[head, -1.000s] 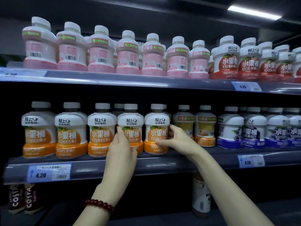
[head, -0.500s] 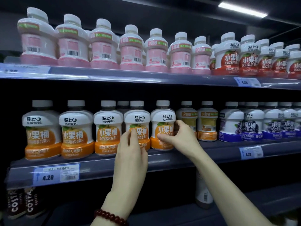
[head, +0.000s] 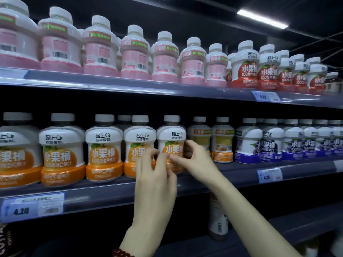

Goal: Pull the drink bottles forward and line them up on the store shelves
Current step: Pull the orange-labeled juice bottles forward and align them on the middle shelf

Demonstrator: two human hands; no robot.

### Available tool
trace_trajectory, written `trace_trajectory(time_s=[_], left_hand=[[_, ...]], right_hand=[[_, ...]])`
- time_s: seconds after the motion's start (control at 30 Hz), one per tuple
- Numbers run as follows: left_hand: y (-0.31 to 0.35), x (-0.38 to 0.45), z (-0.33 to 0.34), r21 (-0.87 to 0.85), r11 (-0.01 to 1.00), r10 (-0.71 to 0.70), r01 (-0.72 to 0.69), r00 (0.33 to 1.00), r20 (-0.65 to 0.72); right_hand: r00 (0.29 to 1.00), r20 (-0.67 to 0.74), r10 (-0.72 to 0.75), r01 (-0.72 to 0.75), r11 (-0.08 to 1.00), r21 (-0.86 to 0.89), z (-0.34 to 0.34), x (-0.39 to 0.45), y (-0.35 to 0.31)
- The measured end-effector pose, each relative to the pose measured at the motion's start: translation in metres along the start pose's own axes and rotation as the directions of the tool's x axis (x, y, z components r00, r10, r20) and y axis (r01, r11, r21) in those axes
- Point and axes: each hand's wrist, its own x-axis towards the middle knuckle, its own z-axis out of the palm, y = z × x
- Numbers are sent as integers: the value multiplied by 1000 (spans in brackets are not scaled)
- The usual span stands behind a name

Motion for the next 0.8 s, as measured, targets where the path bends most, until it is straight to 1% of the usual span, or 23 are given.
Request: trace_trajectory(time_s=[0.07,0.13,0.23,0.33,0.43,0.5,0.57,0.67,0.8], left_hand=[[16,5,17,-85,996,15,-15,1000,-2],[34,12,37,-153,988,2,4,999,38],[60,21,68,-162,986,-33,48,995,92],[78,34,93,-75,986,-138,148,983,125],[84,46,112,116,964,-255,240,956,142],[86,52,121,252,929,-309,271,943,125],[86,57,128,334,891,-365,308,923,122],[83,62,137,352,868,-419,351,897,139],[80,69,143,354,847,-464,396,876,131]], right_hand=[[1000,28,-15,14,1000,24,-12,0,8],[1000,8,-3,2,1000,26,-31,1,19],[1000,-28,-11,11,1000,-11,-64,1,37],[994,-109,9,-16,998,-57,-94,6,56],[982,-187,17,-44,989,-143,-111,10,67],[966,-256,-13,-50,970,-236,-118,11,71],[951,-303,-58,-44,947,-318,-119,13,71],[952,-302,-51,-88,899,-430,-115,17,73],[953,-302,-41,-122,857,-500,-105,22,70]])
